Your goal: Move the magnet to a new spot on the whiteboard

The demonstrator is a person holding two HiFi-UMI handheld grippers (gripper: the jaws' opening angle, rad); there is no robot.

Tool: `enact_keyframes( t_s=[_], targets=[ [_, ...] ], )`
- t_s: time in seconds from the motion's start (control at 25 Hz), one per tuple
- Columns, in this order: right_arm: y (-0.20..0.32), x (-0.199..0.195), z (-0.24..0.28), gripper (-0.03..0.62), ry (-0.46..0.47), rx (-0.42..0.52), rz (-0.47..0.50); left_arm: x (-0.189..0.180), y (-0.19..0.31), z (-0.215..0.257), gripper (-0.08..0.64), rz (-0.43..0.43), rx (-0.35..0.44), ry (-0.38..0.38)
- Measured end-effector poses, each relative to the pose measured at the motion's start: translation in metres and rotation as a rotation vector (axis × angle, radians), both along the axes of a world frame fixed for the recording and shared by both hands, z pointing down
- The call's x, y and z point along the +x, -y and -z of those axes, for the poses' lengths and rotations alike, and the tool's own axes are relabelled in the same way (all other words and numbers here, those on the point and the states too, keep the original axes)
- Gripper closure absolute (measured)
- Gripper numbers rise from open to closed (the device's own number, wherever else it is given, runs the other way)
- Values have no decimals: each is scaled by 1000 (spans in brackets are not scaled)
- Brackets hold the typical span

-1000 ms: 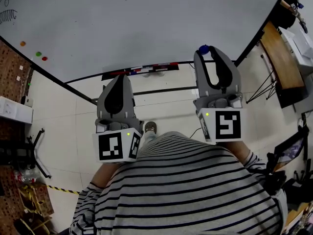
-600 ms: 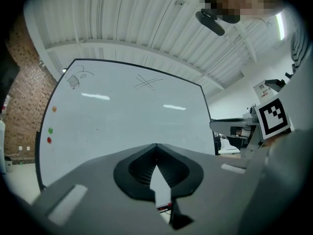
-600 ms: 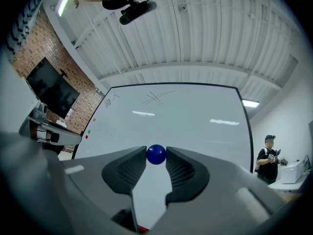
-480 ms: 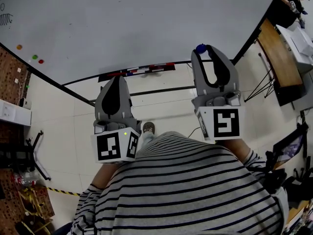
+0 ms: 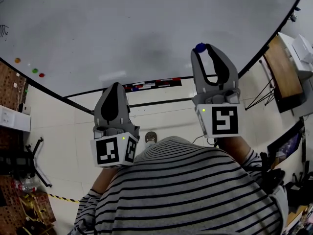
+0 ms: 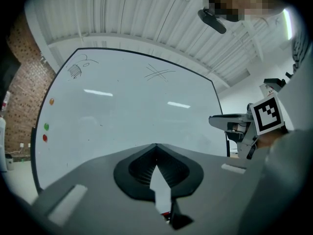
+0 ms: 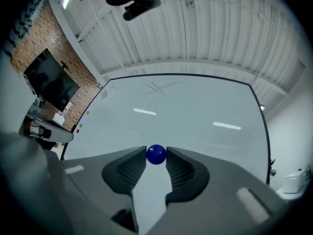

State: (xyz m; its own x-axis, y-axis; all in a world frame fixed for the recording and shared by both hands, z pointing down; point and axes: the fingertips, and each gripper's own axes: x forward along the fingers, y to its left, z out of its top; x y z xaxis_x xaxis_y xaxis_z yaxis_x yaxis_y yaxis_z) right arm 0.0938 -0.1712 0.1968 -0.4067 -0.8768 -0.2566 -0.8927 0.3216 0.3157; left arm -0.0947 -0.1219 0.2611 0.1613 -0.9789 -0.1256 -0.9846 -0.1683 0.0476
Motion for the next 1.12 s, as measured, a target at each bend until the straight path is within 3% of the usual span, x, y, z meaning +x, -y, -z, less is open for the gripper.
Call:
enact_keyframes(
  t_s=[0.36, 0.6, 0.88, 1.12],
  targets=[
    [90, -48, 22, 468, -27, 65, -71, -65, 60, 3, 545, 4, -9, -24],
    [128, -55, 16, 468, -28, 46, -135, -87, 89, 2, 545, -4, -18, -25],
    [133, -58, 15, 479, -49, 95, -168, -93, 98, -4, 545, -7, -37, -34],
    [96, -53, 23, 477, 27, 92, -91, -77, 79, 1, 545, -9, -22, -16]
  ],
)
